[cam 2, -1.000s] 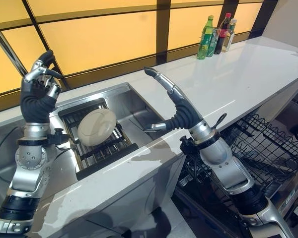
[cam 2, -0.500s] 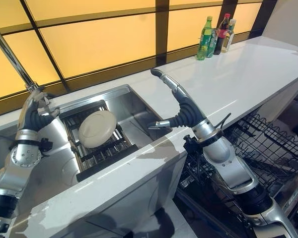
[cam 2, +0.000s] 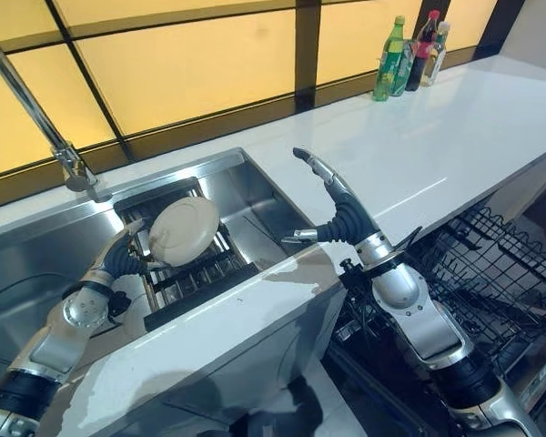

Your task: Pick up plates and place into dishwasher.

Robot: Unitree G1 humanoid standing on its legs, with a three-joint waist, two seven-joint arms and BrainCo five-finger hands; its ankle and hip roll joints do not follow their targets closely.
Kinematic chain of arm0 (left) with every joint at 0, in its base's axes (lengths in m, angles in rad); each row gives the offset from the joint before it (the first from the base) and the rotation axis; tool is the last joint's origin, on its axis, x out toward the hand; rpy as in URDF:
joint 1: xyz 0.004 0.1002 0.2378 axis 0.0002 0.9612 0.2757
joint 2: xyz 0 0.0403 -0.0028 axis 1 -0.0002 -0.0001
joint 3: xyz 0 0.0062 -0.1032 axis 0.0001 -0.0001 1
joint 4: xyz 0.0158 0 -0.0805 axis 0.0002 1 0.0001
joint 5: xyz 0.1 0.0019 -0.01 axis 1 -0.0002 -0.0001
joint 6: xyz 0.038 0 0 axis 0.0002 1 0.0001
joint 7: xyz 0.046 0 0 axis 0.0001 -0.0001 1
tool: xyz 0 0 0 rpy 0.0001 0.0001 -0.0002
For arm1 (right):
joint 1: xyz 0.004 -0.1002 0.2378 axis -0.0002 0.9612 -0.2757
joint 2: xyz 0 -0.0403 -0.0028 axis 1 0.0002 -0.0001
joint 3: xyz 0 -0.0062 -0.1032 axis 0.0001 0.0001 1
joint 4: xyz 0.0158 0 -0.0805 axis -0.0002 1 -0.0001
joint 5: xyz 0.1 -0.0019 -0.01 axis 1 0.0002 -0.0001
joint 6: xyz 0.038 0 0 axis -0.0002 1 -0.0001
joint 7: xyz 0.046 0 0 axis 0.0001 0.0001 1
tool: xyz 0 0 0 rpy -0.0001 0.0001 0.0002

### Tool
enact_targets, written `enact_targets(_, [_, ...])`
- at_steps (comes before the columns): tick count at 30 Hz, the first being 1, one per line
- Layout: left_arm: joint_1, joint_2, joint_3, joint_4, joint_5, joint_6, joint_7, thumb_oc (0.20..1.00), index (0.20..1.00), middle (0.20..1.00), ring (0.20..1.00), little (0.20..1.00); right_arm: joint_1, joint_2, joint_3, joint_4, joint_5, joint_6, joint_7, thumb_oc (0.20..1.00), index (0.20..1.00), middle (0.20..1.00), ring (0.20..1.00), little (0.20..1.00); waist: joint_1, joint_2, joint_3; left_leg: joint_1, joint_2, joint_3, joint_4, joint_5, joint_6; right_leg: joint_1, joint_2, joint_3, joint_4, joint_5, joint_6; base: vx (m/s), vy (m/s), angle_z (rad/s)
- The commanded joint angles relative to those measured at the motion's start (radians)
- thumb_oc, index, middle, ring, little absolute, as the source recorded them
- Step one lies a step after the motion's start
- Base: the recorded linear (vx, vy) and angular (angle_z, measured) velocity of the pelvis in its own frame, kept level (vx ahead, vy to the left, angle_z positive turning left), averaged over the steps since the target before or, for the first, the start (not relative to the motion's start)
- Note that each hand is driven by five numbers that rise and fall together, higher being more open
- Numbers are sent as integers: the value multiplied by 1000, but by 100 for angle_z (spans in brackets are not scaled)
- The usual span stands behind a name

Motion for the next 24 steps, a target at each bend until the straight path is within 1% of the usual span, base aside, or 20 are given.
enact_targets(1, [-52, 17, -38, -2, 13, -20, 30, 1000, 1000, 1000, 1000, 1000, -10, -49, -30, -55, 43, -20, -47, 1000, 1000, 1000, 1000, 1000, -9, 27, -17, -34, 55, 32, 53, -49, -26, -103, -59, 22, 149, -45, 45, 0, 0, 0])
enact_targets(4, [-67, 9, -67, -4, 41, 0, 69, 1000, 1000, 1000, 1000, 1000, -16, -54, -23, -52, 47, -10, -68, 1000, 1000, 1000, 1000, 1000, -18, 34, 0, -46, 52, 35, 63, -49, -25, -117, -68, 31, 156, -43, 48, 0, 0, 0])
enact_targets(9, [-122, -30, -116, 38, 82, 60, 206, 1000, 1000, 1000, 1000, 1000, -70, -49, -1, -21, 31, -1, -97, 1000, 1000, 1000, 1000, 1000, -35, 44, 43, -79, 43, 33, 76, -49, -25, -159, -79, 52, 167, -36, 50, -83, 7, 1])
enact_targets(13, [-158, -61, -147, 86, 119, 86, 297, 1000, 1000, 1000, 1000, 1000, -104, -47, 12, -19, 24, 11, -124, 1000, 1000, 1000, 1000, 1000, -51, 41, 80, -103, 42, 38, 81, -44, -25, -186, -81, 70, 172, -30, 53, -91, -22, -2])
enact_targets(16, [-198, -80, -180, 124, 148, 98, 344, 1000, 1000, 1000, 1000, 1000, -138, -44, 21, -9, 16, 15, -142, 1000, 1000, 1000, 1000, 1000, -63, 40, 110, -121, 41, 40, 82, -38, -25, -209, -82, 82, 176, -25, 54, -140, -21, 2])
enact_targets(17, [-217, -90, -194, 140, 157, 115, 373, 1000, 1000, 1000, 1000, 1000, -158, -39, 26, -3, 9, 18, -150, 1000, 1000, 1000, 1000, 1000, -71, 40, 126, -129, 41, 41, 80, -35, -24, -220, -84, 87, 175, -20, 55, -116, -9, 0])
enact_targets(21, [-235, -106, -196, 184, 187, 139, 454, 1000, 1000, 1000, 1000, 1000, -170, -33, 24, 5, -8, 18, -159, 1000, 1000, 1000, 1000, 1000, -83, 40, 156, -138, 38, 50, 74, -29, -23, -236, -87, 101, 172, -13, 58, -63, 15, -13])
enact_targets(24, [-229, -111, -184, 210, 196, 140, 505, 1000, 1000, 1000, 1000, 1000, -148, -31, 13, -1, -15, 5, -159, 1000, 1000, 1000, 1000, 1000, -92, 35, 165, -140, 36, 55, 69, -27, -24, -243, -89, 108, 169, -7, 59, -7, 6, -6])
